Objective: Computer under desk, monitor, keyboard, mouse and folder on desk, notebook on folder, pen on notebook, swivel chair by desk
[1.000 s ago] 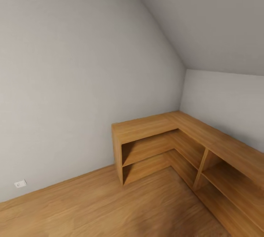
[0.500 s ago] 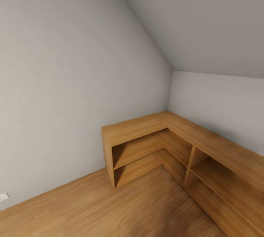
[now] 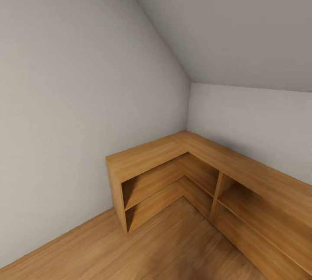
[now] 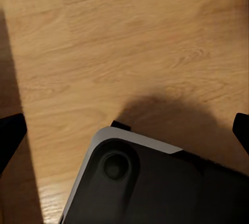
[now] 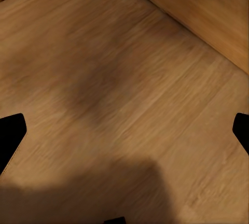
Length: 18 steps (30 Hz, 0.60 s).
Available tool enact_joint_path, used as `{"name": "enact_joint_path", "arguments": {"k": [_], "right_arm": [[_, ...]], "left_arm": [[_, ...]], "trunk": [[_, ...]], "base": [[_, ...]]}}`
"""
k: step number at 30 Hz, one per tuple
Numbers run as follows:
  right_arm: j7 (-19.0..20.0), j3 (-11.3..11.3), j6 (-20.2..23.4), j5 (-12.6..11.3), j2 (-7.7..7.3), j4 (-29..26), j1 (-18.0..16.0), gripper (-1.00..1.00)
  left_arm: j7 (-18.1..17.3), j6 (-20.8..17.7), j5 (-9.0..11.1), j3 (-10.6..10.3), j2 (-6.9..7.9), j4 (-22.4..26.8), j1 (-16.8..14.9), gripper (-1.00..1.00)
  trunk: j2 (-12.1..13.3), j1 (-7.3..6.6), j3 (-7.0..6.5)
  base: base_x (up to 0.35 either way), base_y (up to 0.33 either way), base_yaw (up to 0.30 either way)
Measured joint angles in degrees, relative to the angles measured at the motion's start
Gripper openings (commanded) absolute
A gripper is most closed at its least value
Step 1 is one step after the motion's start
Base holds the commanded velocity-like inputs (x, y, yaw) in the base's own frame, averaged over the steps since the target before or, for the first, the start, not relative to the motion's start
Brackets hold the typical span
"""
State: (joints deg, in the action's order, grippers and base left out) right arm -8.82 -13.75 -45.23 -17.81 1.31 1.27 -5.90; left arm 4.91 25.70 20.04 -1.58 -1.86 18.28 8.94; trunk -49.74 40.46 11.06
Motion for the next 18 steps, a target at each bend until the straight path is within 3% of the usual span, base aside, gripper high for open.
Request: {"name": "enact_joint_path", "arguments": {"k": [9,18], "right_arm": [[0.0,0.0,0.0,-0.1,0.14,0.0,0.0,1.00],[0.1,0.0,0.1,-0.1,0.15,0.0,0.0,1.00]], "left_arm": [[0.0,0.1,0.0,0.0,-0.07,0.0,0.0,1.00],[0.0,0.1,0.0,0.0,-0.08,0.0,0.0,1.00]], "trunk": [[0.0,0.00,0.67],[0.0,0.03,1.30]], "base": [[0.279,0.057,-0.182],[0.060,0.003,-0.188]]}}
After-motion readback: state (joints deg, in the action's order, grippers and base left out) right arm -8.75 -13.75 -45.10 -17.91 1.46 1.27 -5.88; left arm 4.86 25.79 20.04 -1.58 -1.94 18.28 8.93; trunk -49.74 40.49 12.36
